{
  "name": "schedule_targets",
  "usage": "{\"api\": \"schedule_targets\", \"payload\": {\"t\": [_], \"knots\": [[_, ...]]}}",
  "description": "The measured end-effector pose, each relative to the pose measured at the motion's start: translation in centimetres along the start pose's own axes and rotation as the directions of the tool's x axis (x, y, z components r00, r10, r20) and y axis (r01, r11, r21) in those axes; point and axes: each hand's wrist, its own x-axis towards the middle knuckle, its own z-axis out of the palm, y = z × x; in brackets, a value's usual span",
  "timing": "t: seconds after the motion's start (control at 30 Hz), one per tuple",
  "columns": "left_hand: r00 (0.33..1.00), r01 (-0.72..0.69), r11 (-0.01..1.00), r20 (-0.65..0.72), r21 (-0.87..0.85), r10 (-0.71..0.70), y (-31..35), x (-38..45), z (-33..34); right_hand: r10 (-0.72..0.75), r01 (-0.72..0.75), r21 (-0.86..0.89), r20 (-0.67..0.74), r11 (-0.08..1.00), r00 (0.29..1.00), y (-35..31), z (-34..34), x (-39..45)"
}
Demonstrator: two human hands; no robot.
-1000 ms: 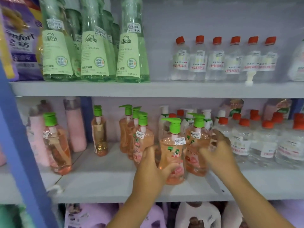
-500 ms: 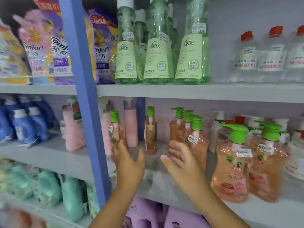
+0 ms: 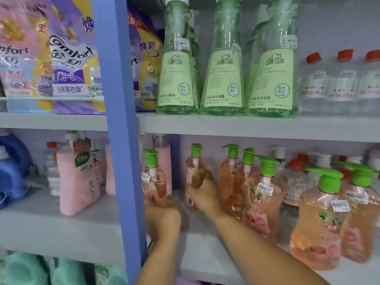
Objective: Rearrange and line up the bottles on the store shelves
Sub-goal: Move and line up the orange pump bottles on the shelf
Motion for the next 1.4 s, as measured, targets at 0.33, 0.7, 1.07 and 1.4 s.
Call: {"api": "schedule_targets", "payload": {"t": [0.33,0.7,1.07,1.4], "knots": [[0.911,-0.014,1.0,0.413,0.001,0.012,-2.0,0.2,2.4,-0.057,0.027,-0.13,-0.233,0.991,0.971,2.0,-2.3,0.0],[0.941,-0.1,0.994,0.321,-0.032,0.105,-3.0,-0.4,2.5,-0.019,-0.059,-0.302,-0.248,0.951,0.969,3.9,-3.3,0.4],[0.952,-0.132,0.991,0.272,-0.037,0.138,-3.9,0.6,2.9,0.099,-0.106,-0.086,-0.085,0.991,0.991,5.0,-1.8,3.0],[0.94,-0.179,0.982,0.284,-0.056,0.187,-5.1,1.8,3.9,-0.003,-0.046,-0.373,-0.13,0.927,0.991,5.1,0.1,4.3]]}}
